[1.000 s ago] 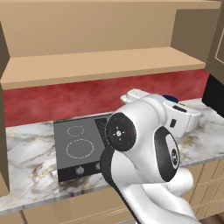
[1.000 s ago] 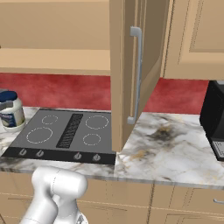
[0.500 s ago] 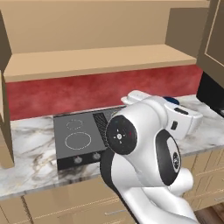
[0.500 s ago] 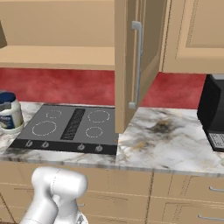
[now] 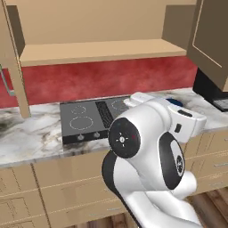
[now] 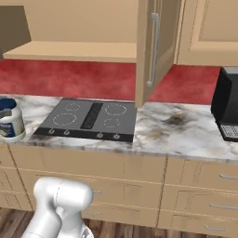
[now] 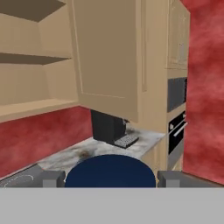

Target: Move the ketchup and mayonnaise from the cabinet to the dining counter.

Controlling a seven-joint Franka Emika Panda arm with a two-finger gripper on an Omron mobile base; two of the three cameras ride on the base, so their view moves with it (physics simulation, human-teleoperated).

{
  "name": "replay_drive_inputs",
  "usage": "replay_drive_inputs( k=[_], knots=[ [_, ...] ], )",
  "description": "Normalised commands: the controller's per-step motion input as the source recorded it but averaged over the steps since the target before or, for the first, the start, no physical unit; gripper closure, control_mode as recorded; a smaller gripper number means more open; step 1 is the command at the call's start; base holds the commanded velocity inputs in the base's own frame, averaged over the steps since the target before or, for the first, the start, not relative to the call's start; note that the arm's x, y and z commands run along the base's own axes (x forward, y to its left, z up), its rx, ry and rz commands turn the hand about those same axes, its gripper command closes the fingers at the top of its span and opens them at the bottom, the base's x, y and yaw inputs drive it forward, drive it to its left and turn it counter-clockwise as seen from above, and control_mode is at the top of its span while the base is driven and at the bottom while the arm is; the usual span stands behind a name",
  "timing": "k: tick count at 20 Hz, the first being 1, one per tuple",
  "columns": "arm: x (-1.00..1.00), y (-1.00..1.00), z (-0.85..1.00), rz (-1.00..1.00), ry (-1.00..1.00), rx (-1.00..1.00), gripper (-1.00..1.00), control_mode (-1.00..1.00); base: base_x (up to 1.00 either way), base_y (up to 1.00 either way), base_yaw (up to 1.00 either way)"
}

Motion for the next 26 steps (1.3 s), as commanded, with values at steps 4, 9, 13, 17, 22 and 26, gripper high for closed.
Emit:
replay_drive_inputs(
  k=[4,9,13,17,22,26],
  knots=[
    [0.00,0.00,0.00,0.00,0.00,0.00,1.00,1.00,-0.58,0.25,0.33],
    [0.00,0.00,0.00,0.00,0.00,0.00,1.00,1.00,-0.30,0.12,0.90],
    [0.00,0.00,0.00,0.00,0.00,0.00,1.00,1.00,-0.16,0.10,1.00],
    [0.00,0.00,0.00,0.00,0.00,0.00,1.00,1.00,-0.15,0.12,1.00],
    [0.00,0.00,0.00,0.00,0.00,0.00,1.00,1.00,-0.15,0.18,0.99],
    [0.00,0.00,0.00,0.00,0.00,0.00,1.00,1.00,-0.14,0.13,0.98]
  ],
)
